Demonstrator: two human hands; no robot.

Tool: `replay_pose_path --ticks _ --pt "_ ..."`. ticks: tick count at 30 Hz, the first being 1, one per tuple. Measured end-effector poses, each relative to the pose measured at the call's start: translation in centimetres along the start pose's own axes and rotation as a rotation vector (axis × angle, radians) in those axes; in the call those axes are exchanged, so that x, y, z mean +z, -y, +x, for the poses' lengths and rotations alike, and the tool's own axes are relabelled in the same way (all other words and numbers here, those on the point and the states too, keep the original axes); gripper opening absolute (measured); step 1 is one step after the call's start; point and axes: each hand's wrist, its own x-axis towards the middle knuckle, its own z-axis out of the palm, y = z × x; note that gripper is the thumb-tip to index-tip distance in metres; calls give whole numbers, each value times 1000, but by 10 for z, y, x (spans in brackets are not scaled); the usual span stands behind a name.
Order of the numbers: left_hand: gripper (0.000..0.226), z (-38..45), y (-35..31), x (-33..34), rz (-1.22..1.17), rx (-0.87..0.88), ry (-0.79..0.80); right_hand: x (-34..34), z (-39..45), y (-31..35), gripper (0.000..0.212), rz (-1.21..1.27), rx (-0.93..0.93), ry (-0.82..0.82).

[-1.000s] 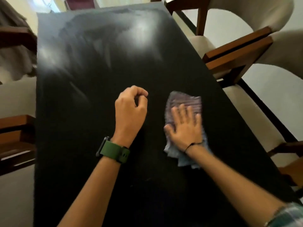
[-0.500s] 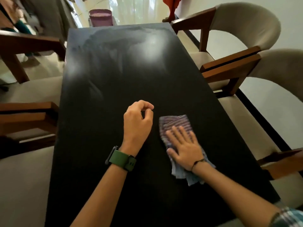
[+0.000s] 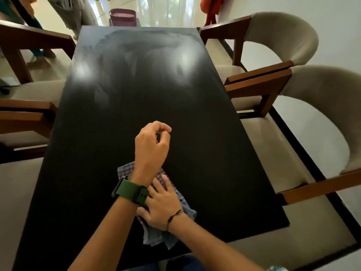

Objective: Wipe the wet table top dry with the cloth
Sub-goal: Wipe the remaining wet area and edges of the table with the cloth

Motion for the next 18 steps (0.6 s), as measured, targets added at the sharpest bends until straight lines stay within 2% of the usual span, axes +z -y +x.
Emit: replay_pose_path --ticks 2,7,10,14,18 --pt "15 4 -1 1 14 10 11 -7 -13 -40 60 2 107 16" --pt "15 15 2 -1 24 39 -2 -22 -80 -142 62 -144 735 -92" --pt "16 16 8 -10 17 34 -16 -30 -98 -167 62 -159 976 -118" --pt "16 16 25 -29 17 -7 -48 -42 -49 -162 65 -126 1036 -53" --pt "17 10 41 -51 25 -61 -92 -46 45 -111 69 -97 776 -38"
